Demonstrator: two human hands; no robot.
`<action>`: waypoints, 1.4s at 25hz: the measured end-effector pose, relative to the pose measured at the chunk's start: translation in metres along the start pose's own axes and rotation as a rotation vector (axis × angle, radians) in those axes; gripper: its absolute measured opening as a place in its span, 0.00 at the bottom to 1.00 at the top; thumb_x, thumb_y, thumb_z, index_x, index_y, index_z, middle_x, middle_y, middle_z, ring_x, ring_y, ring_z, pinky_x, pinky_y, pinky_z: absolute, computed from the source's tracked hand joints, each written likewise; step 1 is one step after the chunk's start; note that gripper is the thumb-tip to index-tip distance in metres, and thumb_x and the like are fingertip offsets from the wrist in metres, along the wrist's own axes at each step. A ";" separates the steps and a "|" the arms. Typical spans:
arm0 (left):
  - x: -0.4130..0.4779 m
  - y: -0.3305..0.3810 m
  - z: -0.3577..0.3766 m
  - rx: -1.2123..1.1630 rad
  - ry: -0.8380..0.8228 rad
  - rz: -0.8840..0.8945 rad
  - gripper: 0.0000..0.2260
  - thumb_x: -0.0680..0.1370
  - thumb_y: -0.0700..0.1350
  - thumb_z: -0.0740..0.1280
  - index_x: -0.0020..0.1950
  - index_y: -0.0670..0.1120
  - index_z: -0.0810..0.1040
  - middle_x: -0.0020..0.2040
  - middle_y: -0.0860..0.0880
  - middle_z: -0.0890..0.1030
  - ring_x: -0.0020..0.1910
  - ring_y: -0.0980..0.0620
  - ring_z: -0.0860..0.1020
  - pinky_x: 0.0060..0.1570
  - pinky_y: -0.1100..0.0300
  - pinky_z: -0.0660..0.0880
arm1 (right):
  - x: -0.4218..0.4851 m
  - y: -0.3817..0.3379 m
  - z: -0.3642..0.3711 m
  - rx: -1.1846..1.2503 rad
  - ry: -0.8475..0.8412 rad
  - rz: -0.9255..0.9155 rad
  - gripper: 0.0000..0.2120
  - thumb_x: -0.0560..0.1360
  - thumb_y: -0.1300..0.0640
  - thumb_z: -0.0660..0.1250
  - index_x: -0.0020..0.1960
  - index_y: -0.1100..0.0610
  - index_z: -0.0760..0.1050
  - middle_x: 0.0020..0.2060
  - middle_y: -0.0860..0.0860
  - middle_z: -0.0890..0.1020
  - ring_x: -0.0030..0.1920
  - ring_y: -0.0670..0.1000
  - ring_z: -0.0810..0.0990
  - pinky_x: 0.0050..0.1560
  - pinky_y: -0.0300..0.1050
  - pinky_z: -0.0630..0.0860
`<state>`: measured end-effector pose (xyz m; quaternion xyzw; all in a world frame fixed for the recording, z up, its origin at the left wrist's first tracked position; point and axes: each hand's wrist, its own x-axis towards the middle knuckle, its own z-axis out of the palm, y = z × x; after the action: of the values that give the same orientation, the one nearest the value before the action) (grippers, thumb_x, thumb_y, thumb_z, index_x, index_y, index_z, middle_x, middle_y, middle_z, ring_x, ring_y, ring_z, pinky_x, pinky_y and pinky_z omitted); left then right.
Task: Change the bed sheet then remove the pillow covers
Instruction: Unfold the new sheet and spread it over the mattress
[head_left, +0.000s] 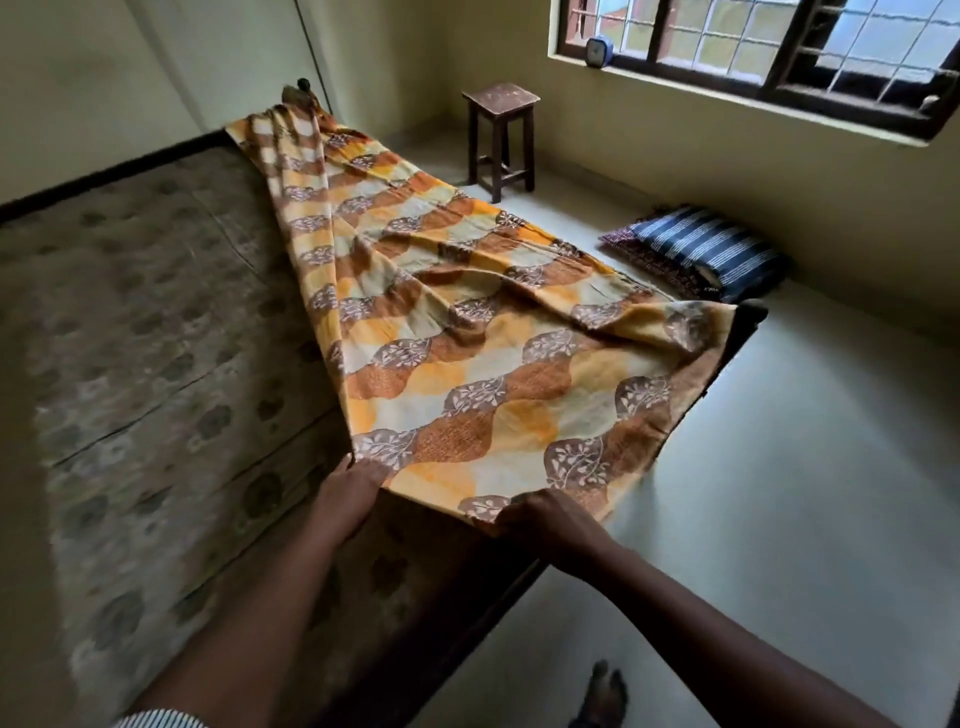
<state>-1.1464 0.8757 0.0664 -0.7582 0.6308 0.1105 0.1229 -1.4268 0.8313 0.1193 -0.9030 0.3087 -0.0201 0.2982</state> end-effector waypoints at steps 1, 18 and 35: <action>-0.001 -0.007 0.008 0.013 -0.018 0.007 0.19 0.82 0.44 0.51 0.73 0.50 0.62 0.74 0.50 0.64 0.73 0.54 0.60 0.73 0.56 0.50 | 0.000 -0.009 0.014 -0.014 -0.023 0.026 0.13 0.79 0.54 0.61 0.50 0.60 0.81 0.44 0.56 0.83 0.42 0.52 0.81 0.41 0.44 0.74; 0.013 0.155 -0.007 -0.871 -0.085 0.065 0.18 0.80 0.45 0.60 0.70 0.44 0.69 0.68 0.45 0.71 0.65 0.46 0.72 0.60 0.56 0.69 | -0.066 0.089 -0.025 0.266 0.341 0.580 0.12 0.76 0.54 0.67 0.58 0.53 0.79 0.52 0.53 0.82 0.48 0.51 0.81 0.51 0.43 0.75; 0.251 0.375 -0.102 -1.129 -0.095 -0.034 0.15 0.80 0.46 0.61 0.66 0.45 0.73 0.62 0.45 0.77 0.58 0.50 0.75 0.56 0.58 0.73 | 0.026 0.406 -0.174 1.181 0.711 1.050 0.22 0.73 0.49 0.68 0.63 0.60 0.74 0.56 0.54 0.78 0.54 0.53 0.77 0.60 0.50 0.74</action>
<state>-1.4685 0.5437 0.0637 -0.7105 0.4553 0.4628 -0.2714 -1.6652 0.4690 0.0345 -0.2812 0.6995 -0.3178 0.5750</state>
